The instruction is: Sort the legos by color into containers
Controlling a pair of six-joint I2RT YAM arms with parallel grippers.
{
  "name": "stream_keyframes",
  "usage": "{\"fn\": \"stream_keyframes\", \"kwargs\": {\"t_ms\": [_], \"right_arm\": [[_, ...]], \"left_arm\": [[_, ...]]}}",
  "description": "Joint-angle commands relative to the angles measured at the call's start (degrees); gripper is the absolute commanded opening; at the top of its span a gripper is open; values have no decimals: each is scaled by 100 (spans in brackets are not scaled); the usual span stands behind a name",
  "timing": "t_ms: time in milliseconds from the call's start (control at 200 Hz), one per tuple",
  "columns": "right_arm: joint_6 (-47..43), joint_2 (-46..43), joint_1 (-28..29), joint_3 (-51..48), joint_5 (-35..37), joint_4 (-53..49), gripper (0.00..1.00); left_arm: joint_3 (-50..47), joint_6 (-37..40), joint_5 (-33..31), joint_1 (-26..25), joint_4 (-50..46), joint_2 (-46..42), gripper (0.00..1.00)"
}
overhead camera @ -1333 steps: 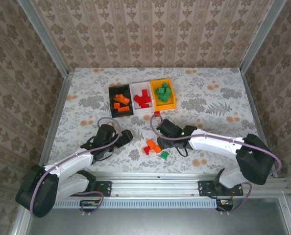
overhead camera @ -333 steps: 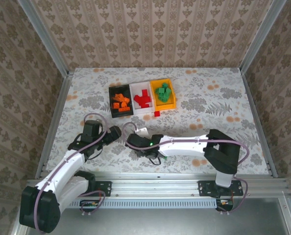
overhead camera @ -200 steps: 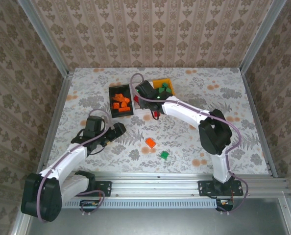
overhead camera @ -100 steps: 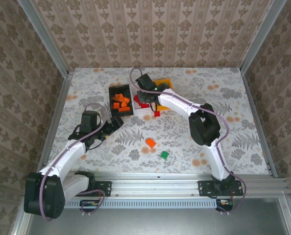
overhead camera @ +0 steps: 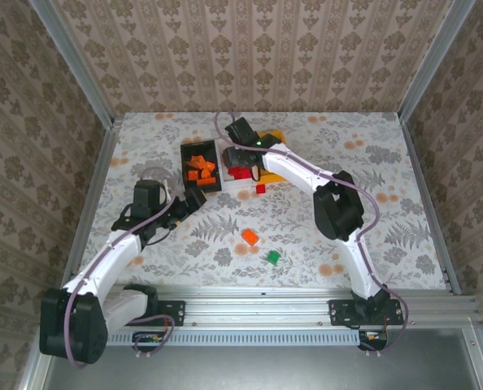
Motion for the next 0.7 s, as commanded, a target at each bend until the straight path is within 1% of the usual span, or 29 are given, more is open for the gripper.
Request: {"fn": "stream_keyframes", "kwargs": {"t_ms": [0, 85, 140, 260, 365, 430, 575, 695], "right_arm": [[255, -1171, -4, -1082, 222, 469, 62], [533, -1837, -4, -2215, 393, 734, 59], [664, -2148, -4, -2846, 376, 909, 58], [708, -2222, -4, -3431, 285, 865, 60], [718, -1988, 4, -3532, -21, 919, 65], [752, -1765, 18, -3495, -27, 933, 68], [703, -1287, 22, -3290, 119, 994, 68], [573, -950, 40, -3020, 403, 949, 67]], "left_arm": [[31, 33, 17, -108, -50, -246, 100], [-79, 5, -44, -286, -7, -290, 100], [-152, -17, -81, -425, 59, -270, 100], [-236, -31, -163, -732, 251, -46, 100], [-180, -45, -169, -846, 320, 207, 100], [-157, -56, -199, -864, 327, 249, 100], [-201, -54, -319, -870, 251, 74, 100], [-203, 38, -396, -854, 61, -56, 100]]}}
